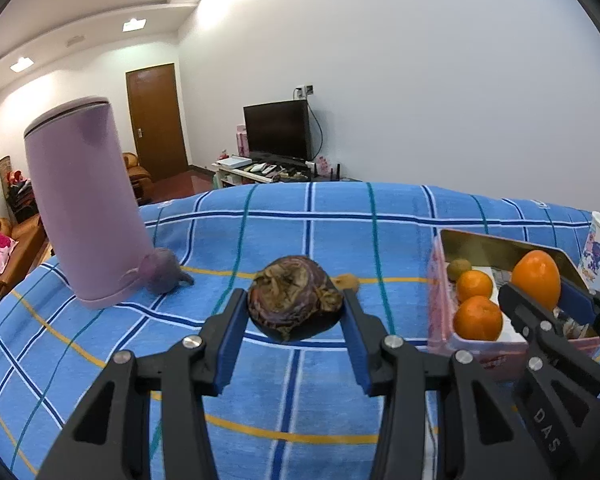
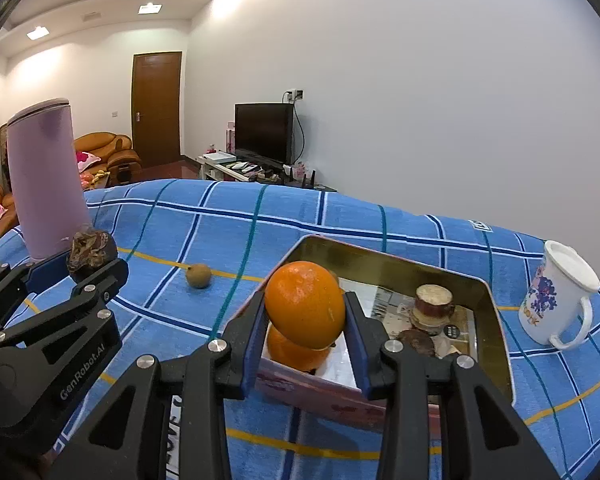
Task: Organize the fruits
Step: 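Carry the dark tea cake and orange over the pink tin box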
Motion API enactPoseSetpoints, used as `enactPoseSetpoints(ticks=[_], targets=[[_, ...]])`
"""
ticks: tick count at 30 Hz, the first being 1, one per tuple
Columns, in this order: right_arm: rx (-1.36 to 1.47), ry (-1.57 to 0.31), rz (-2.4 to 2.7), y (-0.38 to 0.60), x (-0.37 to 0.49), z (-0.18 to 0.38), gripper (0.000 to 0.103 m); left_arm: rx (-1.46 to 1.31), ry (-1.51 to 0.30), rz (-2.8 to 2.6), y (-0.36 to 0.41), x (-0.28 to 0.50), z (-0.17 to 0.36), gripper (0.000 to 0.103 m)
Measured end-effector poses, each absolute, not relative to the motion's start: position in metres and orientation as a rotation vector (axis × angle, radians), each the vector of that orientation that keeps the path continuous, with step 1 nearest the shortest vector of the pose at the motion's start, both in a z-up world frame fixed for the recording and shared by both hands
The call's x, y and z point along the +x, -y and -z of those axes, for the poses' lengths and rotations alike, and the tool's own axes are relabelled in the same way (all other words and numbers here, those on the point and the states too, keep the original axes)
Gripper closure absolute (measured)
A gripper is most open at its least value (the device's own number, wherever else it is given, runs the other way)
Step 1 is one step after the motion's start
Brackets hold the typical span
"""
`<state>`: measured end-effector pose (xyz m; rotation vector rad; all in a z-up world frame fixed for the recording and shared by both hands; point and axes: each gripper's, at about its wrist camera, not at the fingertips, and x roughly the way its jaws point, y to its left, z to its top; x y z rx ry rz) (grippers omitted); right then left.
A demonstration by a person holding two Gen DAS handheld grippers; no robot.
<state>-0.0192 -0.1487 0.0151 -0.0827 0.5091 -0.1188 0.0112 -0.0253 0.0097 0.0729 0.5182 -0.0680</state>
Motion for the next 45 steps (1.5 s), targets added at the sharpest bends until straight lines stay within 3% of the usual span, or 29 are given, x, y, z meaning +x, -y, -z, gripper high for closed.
enactPoseSetpoints(ticks=[45], targets=[[-0.019, -0.468, 0.182, 0.219, -0.04, -0.03, 0.064, 0.087, -0.509, 0.193, 0.108, 0.007, -0.02, 0.055]])
